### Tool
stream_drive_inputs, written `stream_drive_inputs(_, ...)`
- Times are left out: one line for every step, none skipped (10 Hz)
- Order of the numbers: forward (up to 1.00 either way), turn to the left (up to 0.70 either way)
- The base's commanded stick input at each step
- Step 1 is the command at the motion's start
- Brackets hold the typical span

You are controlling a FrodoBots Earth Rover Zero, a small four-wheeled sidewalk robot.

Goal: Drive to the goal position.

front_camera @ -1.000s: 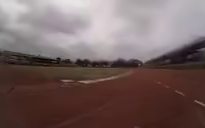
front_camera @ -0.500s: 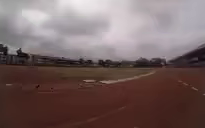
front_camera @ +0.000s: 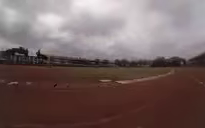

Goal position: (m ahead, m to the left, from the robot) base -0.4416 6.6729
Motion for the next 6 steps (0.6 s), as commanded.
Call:
stream_drive_inputs(0.00, 0.70)
stream_drive_inputs(0.00, 0.70)
stream_drive_inputs(0.00, 0.70)
stream_drive_inputs(0.00, 0.70)
stream_drive_inputs(0.00, 0.70)
stream_drive_inputs(0.00, 0.70)
